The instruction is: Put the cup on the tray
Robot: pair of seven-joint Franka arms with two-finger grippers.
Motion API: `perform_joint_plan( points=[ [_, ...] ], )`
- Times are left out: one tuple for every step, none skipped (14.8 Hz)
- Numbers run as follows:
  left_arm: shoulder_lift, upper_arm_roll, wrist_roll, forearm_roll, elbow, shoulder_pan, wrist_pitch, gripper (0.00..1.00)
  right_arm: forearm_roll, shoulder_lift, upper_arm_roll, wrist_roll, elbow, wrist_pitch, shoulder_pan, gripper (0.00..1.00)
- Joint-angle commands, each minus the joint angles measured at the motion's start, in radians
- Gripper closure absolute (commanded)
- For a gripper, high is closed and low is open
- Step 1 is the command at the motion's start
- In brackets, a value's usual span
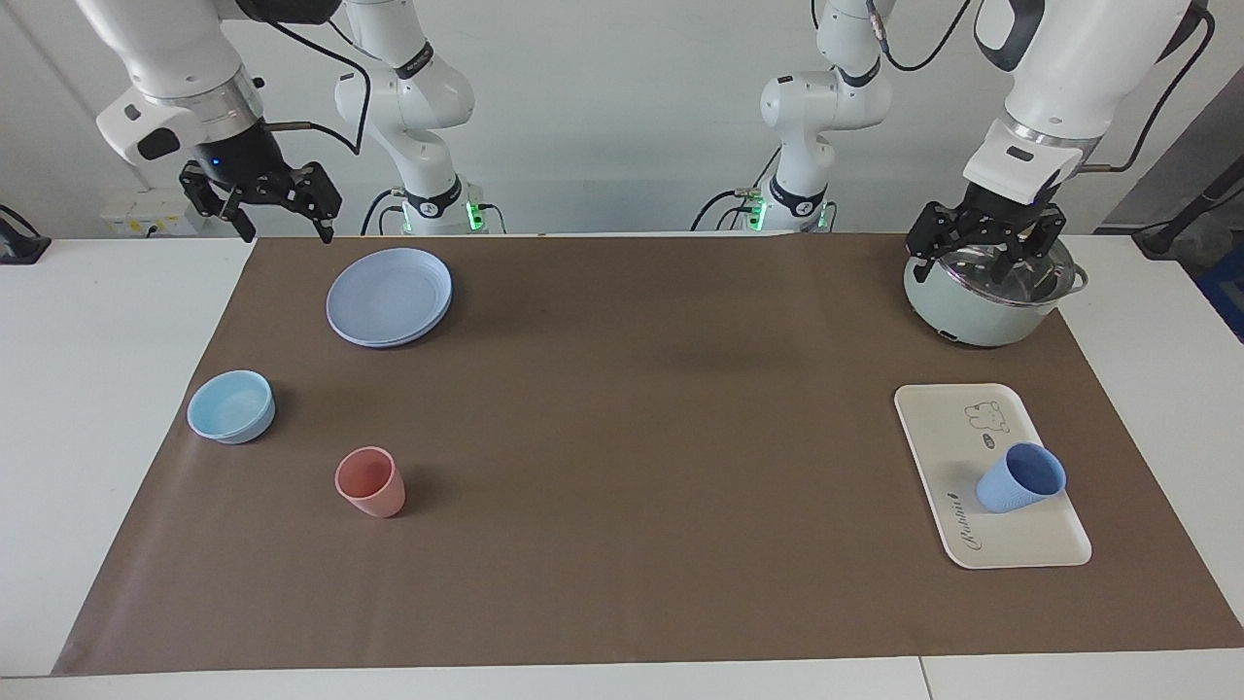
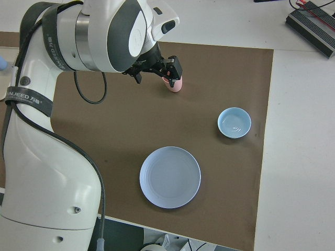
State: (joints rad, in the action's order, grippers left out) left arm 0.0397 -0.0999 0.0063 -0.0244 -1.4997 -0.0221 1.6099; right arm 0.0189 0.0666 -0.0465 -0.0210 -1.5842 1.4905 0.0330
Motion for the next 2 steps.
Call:
perform_joint_plan(
  points=[
    [-0.02, 0.006, 0.006, 0.004, -0.024, -0.002, 0.013, 0.0, 0.004, 0.015, 0.011, -0.014, -0.008, -0.013, -0.008, 0.0],
    [-0.02, 0.006, 0.004, 0.004, -0.024, -0.002, 0.012, 0.0, 0.004, 0.015, 0.013, -0.013, -0.008, -0.013, -0.008, 0.0]
  ],
)
